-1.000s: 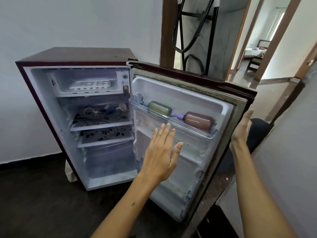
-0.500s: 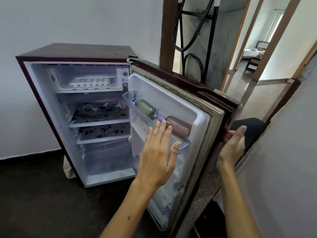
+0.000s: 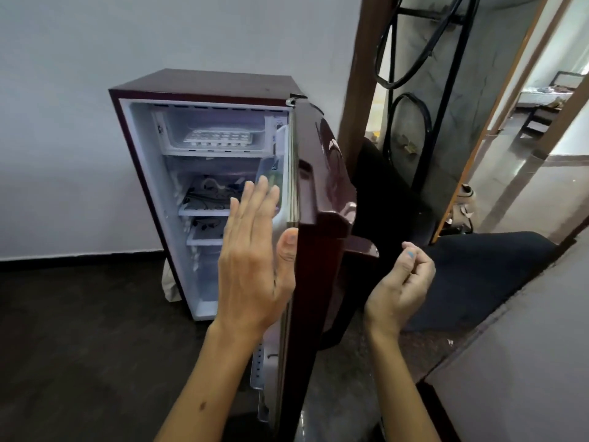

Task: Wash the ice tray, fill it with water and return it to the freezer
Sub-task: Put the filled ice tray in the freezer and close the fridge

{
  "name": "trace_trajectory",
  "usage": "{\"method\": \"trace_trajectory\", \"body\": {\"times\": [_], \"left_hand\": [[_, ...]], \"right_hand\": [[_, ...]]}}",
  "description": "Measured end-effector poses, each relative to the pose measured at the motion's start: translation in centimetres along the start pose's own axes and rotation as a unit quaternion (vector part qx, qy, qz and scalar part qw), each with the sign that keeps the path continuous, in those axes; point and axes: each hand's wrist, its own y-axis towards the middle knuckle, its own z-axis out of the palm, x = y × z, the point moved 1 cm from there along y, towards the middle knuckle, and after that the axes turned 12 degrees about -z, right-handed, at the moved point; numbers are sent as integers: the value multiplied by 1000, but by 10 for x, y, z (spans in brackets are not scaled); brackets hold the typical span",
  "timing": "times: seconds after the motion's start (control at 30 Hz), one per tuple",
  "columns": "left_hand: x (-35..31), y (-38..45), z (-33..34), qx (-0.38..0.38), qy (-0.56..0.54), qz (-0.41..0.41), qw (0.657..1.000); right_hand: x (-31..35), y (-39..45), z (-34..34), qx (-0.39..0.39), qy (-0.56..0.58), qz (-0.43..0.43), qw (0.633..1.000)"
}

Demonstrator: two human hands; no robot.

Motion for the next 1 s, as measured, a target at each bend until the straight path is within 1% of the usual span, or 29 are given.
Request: {"method": "trace_trajectory", "body": {"times": [0.13,0.23,0.43,0.53,0.67,0.77,1.0], "left_hand": [[5,5,-23,-58,6,16,998],[12,7,-34,-87,26,23,996],[35,19,-52,-90,128,20,988],[53,29,-60,-93,180,12,979],[79,45,-72,-102,233,7,967],[103,56,-79,-103,249,6,963],[157,97,-97,-108,280,16,954]], "right_hand": [[7,-25,23,67,42,29,996],[14,-44,38,135,63,24,989],[24,-79,68,295,61,-5,954],[30,-95,85,353,62,-14,934],[33,-113,112,388,62,-35,919],[32,-131,135,406,61,-52,910],[46,-169,188,410,41,-51,910]]}}
